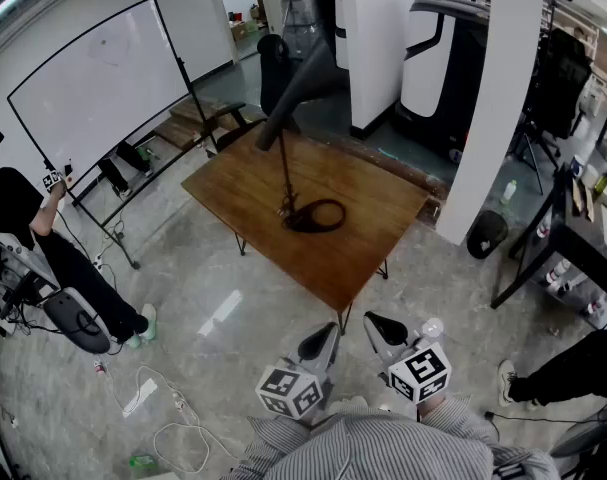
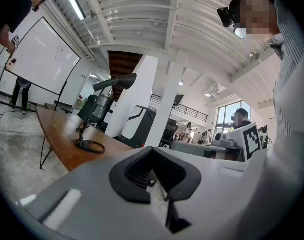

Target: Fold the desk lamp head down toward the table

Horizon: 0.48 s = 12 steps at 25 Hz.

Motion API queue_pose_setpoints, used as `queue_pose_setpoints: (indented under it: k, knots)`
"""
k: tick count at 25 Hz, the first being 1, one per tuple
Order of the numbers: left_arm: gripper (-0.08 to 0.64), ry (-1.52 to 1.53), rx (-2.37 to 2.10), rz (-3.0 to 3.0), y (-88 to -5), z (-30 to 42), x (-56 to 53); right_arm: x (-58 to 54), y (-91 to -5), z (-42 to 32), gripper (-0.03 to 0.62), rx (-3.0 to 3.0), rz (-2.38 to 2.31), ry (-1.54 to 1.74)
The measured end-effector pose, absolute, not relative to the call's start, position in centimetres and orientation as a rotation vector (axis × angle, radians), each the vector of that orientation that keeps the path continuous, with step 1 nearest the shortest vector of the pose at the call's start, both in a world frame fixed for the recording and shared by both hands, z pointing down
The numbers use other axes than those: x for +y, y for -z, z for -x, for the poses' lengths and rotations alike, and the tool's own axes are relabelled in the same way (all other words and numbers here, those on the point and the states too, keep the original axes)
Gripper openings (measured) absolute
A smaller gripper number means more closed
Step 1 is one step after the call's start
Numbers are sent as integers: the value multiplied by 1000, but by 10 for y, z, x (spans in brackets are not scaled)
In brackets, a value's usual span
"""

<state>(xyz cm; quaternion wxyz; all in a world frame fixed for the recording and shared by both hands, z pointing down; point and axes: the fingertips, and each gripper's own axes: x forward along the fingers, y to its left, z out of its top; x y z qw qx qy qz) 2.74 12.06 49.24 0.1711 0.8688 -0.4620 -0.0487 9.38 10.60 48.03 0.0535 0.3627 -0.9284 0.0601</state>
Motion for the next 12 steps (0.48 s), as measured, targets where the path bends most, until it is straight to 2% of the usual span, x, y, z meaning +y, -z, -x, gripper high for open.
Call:
queue_pose_setpoints:
  k: [12]
  knots:
    - [2, 141, -1331, -2501, -488, -31, 117, 109, -490, -77, 0, -2811, -961, -195]
